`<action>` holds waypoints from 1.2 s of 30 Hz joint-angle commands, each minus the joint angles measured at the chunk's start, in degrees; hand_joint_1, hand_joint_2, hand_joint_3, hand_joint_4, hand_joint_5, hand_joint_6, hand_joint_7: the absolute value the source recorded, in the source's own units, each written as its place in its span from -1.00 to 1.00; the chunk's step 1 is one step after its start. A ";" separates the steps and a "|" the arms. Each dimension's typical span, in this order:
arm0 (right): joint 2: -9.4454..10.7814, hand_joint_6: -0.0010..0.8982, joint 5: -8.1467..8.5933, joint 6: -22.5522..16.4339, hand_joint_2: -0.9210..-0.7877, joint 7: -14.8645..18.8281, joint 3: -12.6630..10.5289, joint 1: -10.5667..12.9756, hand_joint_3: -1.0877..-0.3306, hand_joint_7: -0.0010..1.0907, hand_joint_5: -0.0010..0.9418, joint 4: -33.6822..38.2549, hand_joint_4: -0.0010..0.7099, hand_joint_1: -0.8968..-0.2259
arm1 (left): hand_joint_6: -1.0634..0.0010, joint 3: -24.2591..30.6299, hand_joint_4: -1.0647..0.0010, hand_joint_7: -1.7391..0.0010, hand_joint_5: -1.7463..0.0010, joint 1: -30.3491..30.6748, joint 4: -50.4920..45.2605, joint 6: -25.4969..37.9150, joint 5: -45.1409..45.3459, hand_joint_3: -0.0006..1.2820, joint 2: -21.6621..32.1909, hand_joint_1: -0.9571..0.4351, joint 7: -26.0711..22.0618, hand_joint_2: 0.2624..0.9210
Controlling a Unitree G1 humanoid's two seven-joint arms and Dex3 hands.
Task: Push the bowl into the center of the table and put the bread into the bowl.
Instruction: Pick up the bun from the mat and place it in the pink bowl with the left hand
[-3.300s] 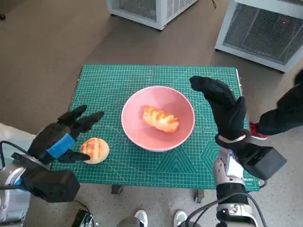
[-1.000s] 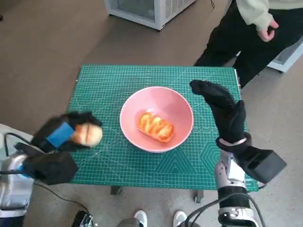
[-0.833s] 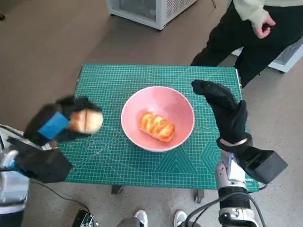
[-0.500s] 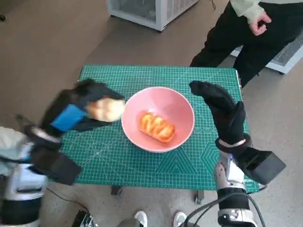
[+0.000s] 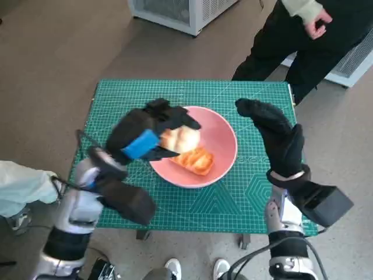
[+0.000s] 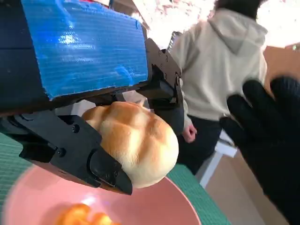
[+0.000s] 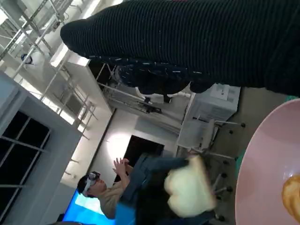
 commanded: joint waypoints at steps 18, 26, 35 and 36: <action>-0.84 -1.00 -0.66 1.17 -1.00 -1.82 -0.25 3.80 -0.40 0.06 -1.00 -3.01 -0.49 -0.53 | 0.52 -4.71 0.51 0.89 0.96 -0.26 8.02 1.43 1.27 -0.98 -2.65 -0.14 -1.93 0.65; -0.81 -1.00 -0.98 1.19 -1.00 -2.48 0.00 3.86 -0.40 0.06 -1.00 -3.01 -0.48 -0.53 | 0.53 -4.57 0.61 0.95 1.00 0.43 7.96 0.16 2.26 -0.99 -1.62 -0.24 -0.15 0.66; -0.89 -1.00 -1.00 1.42 -1.00 -2.72 0.25 3.93 -0.40 0.07 -1.00 -3.26 -0.48 -0.52 | 0.56 -1.26 0.65 0.98 1.00 1.94 6.00 -2.28 -3.98 -0.99 -0.35 -0.31 -1.94 0.69; -0.89 -1.00 -0.97 1.47 -1.00 -2.71 0.27 3.97 -0.40 0.07 -1.00 -3.34 -0.48 -0.52 | 0.58 -0.82 0.67 0.98 1.00 2.13 5.72 -2.55 -5.11 -0.98 -0.29 -0.34 -2.26 0.74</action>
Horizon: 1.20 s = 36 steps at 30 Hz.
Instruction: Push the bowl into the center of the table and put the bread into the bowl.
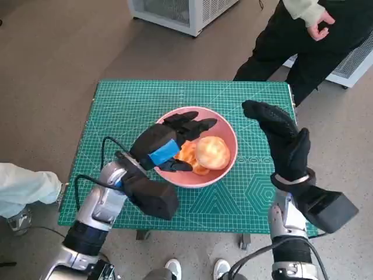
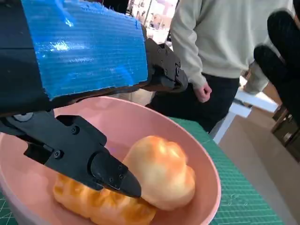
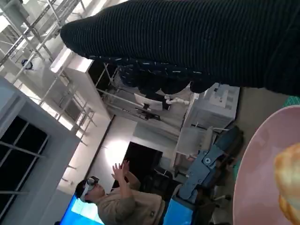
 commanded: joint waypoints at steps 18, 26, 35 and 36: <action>-0.72 -1.00 -0.49 2.36 -1.00 -2.48 -0.36 0.91 -0.39 0.05 -1.00 -2.57 -0.55 -0.51 | 0.80 14.72 0.85 0.98 1.00 3.92 6.72 -26.32 -46.60 -0.22 -10.98 -0.72 -10.88 1.00; -1.12 -1.00 -1.53 3.30 -1.00 -4.47 -0.23 -0.59 -0.37 0.05 -1.00 -4.39 -0.56 -0.51 | 0.77 18.50 0.90 0.97 1.00 3.70 8.75 -27.94 -56.62 -0.31 -13.02 -0.71 -19.24 1.00; -1.81 -0.98 -2.40 3.08 -1.00 -5.50 0.27 -2.32 -0.29 0.05 -0.99 -5.60 -0.53 -0.51 | 0.74 20.74 0.86 0.96 0.99 4.34 6.56 -24.00 -59.58 -0.33 -14.69 -0.72 -21.46 1.00; -1.84 -0.97 -2.46 2.97 -1.00 -5.50 0.32 -2.45 -0.28 0.05 -0.99 -5.60 -0.53 -0.51 | 0.74 20.92 0.85 0.95 0.98 4.33 6.58 -23.78 -59.56 -0.34 -14.77 -0.73 -21.61 1.00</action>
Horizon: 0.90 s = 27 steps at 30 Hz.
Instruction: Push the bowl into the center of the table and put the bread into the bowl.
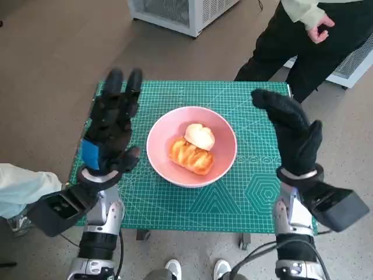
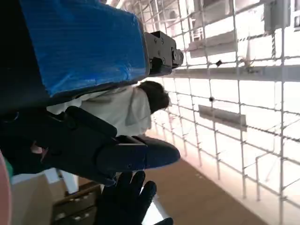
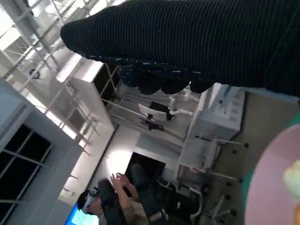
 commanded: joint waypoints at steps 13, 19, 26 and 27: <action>-1.38 -0.97 -1.32 -0.80 -1.00 0.67 0.61 -1.30 -0.26 0.01 -1.00 -0.62 -0.55 -0.52 | 0.73 2.38 0.84 0.95 0.99 0.62 0.26 2.72 0.97 -0.34 -1.46 -0.74 -3.17 1.00; -1.57 -0.97 -1.04 -0.98 -1.00 1.01 0.84 -1.47 -0.25 0.00 -1.00 -0.67 -0.57 -0.52 | 0.73 2.77 0.85 0.96 0.99 0.29 1.18 2.73 1.16 -0.33 -1.41 -0.74 -4.33 1.00; -1.71 -0.98 -0.93 -0.90 -1.00 1.01 1.17 -1.41 -0.25 -0.01 -1.00 -1.13 -0.57 -0.52 | 0.75 3.23 0.86 0.96 1.00 -0.14 2.13 2.82 1.08 -0.33 -1.09 -0.74 -5.62 1.00; -1.73 -0.97 -0.88 -0.84 -1.00 1.01 1.22 -1.39 -0.25 -0.01 -1.00 -1.22 -0.57 -0.52 | 0.75 3.28 0.86 0.97 1.00 -0.12 2.12 2.86 1.12 -0.33 -1.05 -0.74 -5.71 1.00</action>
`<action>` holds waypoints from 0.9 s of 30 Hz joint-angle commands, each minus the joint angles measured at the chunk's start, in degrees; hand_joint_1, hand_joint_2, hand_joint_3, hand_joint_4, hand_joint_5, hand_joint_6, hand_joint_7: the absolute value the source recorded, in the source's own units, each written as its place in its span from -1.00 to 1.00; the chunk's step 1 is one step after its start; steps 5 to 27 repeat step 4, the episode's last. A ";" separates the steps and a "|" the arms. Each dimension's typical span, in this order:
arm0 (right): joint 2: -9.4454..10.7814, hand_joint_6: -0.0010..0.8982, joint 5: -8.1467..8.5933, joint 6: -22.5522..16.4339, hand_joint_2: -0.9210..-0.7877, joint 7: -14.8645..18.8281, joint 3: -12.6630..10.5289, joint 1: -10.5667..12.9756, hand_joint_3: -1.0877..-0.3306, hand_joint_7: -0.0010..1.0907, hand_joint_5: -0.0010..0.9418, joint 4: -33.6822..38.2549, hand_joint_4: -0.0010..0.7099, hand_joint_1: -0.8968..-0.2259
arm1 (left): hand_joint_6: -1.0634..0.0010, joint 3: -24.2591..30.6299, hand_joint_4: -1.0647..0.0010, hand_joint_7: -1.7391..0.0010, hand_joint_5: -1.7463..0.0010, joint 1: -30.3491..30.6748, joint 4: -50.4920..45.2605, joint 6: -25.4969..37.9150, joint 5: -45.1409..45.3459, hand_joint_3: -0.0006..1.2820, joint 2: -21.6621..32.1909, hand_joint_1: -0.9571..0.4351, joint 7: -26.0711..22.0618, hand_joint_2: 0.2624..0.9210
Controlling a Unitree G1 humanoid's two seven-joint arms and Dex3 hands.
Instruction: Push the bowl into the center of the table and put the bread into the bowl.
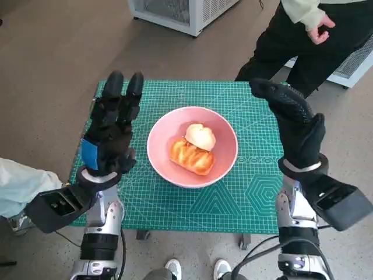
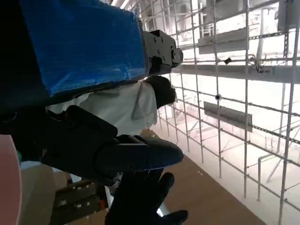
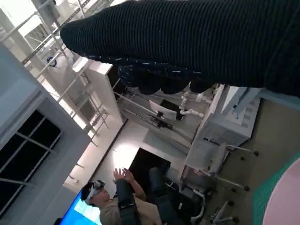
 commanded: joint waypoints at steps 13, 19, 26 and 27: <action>-0.26 -0.97 0.15 0.45 -1.00 0.53 0.56 0.33 -0.25 -0.01 -1.00 -0.48 -0.57 -0.52 | 0.76 0.89 0.86 0.97 1.00 -0.63 0.68 0.15 1.03 -0.32 0.19 -0.74 -0.73 1.00; -0.26 -0.97 0.15 0.45 -1.00 0.53 0.56 0.33 -0.25 -0.01 -1.00 -0.48 -0.57 -0.52 | 0.76 0.89 0.86 0.97 1.00 -0.63 0.68 0.15 1.03 -0.32 0.19 -0.74 -0.73 1.00; -0.26 -0.97 0.15 0.45 -1.00 0.53 0.56 0.33 -0.25 -0.01 -1.00 -0.48 -0.57 -0.52 | 0.76 0.89 0.86 0.97 1.00 -0.63 0.68 0.15 1.03 -0.32 0.19 -0.74 -0.73 1.00; -0.26 -0.97 0.15 0.45 -1.00 0.53 0.56 0.33 -0.25 -0.01 -1.00 -0.48 -0.57 -0.52 | 0.76 0.89 0.86 0.97 1.00 -0.63 0.68 0.15 1.03 -0.32 0.19 -0.74 -0.73 1.00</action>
